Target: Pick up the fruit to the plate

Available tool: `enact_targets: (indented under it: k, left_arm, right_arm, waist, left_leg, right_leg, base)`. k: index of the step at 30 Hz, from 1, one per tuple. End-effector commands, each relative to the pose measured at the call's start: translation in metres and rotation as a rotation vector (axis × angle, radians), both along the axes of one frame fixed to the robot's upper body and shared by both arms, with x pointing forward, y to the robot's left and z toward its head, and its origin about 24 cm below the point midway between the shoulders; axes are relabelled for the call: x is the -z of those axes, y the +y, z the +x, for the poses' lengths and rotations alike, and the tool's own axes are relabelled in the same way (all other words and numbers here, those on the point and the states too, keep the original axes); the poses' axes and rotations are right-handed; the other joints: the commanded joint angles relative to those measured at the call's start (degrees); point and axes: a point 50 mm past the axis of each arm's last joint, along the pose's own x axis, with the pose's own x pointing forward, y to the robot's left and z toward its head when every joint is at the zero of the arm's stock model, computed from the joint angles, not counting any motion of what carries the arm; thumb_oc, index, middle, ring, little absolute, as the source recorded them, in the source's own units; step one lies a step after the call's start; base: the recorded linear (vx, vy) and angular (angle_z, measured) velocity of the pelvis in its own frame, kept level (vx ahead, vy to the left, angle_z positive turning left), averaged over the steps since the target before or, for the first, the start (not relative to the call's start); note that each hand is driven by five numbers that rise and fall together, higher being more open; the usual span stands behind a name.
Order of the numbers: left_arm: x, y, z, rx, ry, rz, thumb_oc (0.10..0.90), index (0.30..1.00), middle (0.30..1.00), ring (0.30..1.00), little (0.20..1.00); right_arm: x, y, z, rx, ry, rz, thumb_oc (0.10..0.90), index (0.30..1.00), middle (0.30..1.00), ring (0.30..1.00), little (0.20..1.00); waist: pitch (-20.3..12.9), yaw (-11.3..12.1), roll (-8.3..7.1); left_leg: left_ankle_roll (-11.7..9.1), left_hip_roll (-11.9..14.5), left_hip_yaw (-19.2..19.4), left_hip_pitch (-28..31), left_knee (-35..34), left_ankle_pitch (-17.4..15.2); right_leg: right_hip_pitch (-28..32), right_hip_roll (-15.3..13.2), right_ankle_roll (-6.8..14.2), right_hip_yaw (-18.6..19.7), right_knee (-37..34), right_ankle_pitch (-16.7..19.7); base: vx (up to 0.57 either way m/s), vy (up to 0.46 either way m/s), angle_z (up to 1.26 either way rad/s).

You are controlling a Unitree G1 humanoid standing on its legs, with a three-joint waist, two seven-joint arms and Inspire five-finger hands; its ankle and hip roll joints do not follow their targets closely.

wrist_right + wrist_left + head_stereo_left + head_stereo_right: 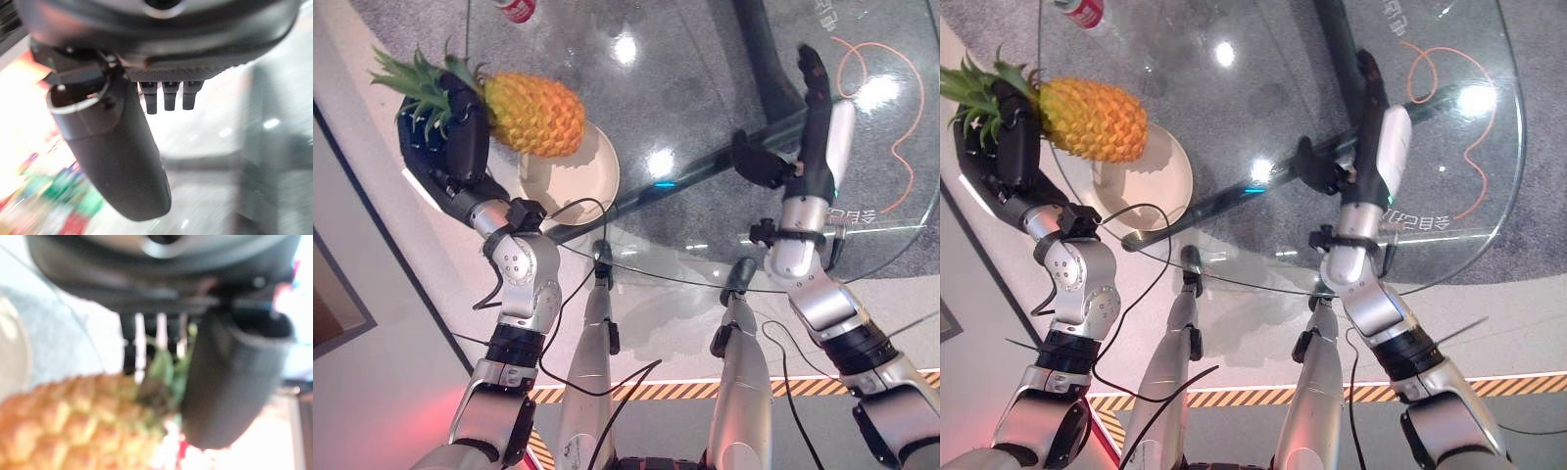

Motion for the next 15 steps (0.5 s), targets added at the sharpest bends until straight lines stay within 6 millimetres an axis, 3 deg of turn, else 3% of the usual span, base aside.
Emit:
enact_targets:
  k: [1,9,15]
  left_arm:
    - [-0.060,0.020,-0.021,-0.132,-0.343,0.135,0.100,0.300,0.300,0.300,0.200]
    - [-0.049,0.039,-0.017,-0.188,-0.281,0.191,0.100,0.300,0.300,0.300,0.200]
    - [-0.051,0.043,-0.010,-0.231,-0.250,0.267,0.100,0.300,0.300,0.300,0.200]
  right_arm:
    - [-0.027,-0.013,-0.007,0.055,-0.239,0.144,0.800,0.900,0.900,0.900,0.900]
    - [0.032,-0.079,-0.009,0.278,-0.109,0.517,0.800,0.900,0.900,0.900,0.900]
    - [0.070,-0.113,-0.015,0.418,-0.017,0.743,0.800,0.900,0.900,0.900,0.900]
  waist:
    - [-1.0,0.5,-2.18]
    - [-1.0,0.7,-2.79]
    - [-1.0,1.2,-3.28]
  left_leg:
    - [-1.9,2.4,0.8,3.5,0.2,-3.5]
    - [-2.2,3.1,1.0,4.2,0.5,-3.7]
    - [-2.7,3.6,0.9,4.6,0.8,-4.1]
  right_leg:
    - [0.6,1.0,0.4,-0.3,-1.2,4.1]
    - [1.6,1.5,0.3,-0.8,-1.1,3.9]
    - [2.5,1.7,0.3,-1.4,-0.9,3.4]
  base:
    - [0.03,0.015,-0.05]
    - [0.01,-0.006,-0.03]
    - [0.00,-0.027,0.00]
